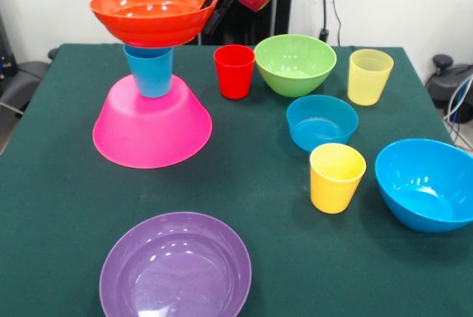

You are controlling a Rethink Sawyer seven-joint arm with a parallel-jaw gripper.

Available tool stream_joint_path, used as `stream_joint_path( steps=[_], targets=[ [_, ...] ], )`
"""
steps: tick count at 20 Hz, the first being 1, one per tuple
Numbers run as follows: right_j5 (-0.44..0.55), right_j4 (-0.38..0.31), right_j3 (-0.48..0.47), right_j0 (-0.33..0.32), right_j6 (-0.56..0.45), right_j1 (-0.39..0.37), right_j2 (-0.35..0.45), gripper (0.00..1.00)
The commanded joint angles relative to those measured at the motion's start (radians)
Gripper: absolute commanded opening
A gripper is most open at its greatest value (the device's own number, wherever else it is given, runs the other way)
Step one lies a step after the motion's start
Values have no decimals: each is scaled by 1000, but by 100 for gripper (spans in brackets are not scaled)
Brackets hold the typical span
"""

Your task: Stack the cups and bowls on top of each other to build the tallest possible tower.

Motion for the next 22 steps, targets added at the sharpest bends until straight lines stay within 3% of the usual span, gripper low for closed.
stream_joint_path(
  steps=[1, 22],
  targets=[
    [47, -69, -28, 26, 0, 72, 68, 0],
    [99, -87, -42, 35, -43, 82, 59, 0]
  ],
)
